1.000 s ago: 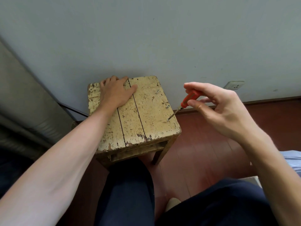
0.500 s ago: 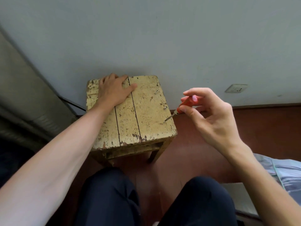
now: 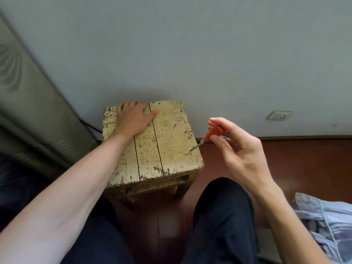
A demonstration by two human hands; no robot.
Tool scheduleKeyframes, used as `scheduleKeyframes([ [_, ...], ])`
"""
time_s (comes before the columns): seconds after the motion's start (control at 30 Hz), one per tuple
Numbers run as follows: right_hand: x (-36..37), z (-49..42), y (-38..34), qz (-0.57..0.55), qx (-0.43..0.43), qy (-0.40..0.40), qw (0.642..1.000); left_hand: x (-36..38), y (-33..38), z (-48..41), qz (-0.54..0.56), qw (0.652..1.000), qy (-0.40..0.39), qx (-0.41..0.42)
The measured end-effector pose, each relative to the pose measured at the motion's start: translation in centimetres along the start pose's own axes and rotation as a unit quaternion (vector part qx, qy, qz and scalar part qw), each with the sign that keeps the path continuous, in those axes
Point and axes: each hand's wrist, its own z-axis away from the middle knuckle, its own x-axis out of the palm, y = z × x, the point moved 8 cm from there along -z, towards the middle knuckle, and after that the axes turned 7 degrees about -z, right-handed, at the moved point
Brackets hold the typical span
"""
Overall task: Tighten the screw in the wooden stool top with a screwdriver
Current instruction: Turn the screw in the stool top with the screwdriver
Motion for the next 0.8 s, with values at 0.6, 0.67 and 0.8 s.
scheduleKeyframes([
  [0.6,1.2,-1.2,0.0,0.035,-0.029,0.075,0.996,0.1,-0.8,0.7,0.009,0.999,0.011,-0.038],
  [0.67,1.1,-1.1,0.1,0.032,-0.023,0.104,0.994,0.1,-0.7,0.6,0.009,0.999,0.009,-0.035],
  [0.8,1.0,-0.8,0.0,0.037,-0.039,0.127,0.990,0.0,-0.8,0.7,0.012,0.999,0.016,-0.033],
])
